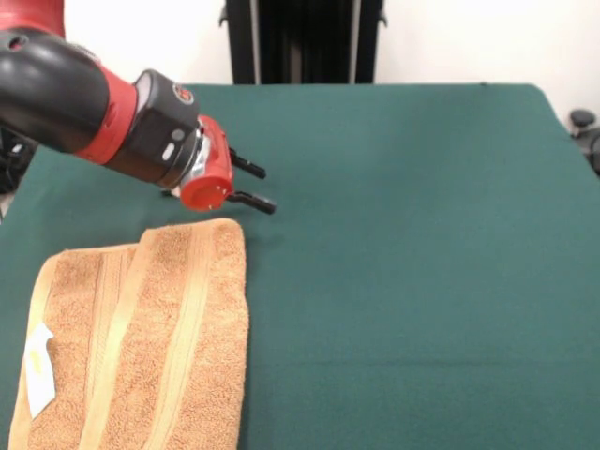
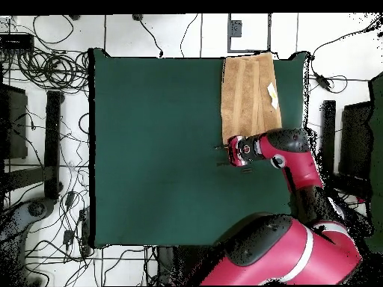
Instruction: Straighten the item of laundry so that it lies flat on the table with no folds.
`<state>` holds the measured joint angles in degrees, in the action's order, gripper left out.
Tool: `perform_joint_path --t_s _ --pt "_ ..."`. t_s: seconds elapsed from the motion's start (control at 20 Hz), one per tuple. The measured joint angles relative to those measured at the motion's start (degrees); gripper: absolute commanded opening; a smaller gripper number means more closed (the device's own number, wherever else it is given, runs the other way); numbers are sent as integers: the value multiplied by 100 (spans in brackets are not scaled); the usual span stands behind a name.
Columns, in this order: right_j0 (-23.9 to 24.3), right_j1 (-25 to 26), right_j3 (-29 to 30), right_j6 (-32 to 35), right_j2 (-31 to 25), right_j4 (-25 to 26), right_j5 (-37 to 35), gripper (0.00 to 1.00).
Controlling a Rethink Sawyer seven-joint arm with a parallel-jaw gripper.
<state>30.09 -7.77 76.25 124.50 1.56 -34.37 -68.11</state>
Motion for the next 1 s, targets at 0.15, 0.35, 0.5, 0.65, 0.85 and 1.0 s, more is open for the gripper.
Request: perform_joint_path --t_s 0.15,0.35,0.5,0.65,0.85,1.0 --pt "37 149 8 0 -9 -12 372 100" --pt "137 227 12 0 -105 -26 482 100" --pt "180 264 -10 0 -133 -32 438 100" --pt "220 298 -45 0 -163 -31 369 100" --pt "297 387 -130 0 -217 -33 214 100" --pt "342 452 -205 0 -245 -31 83 100"
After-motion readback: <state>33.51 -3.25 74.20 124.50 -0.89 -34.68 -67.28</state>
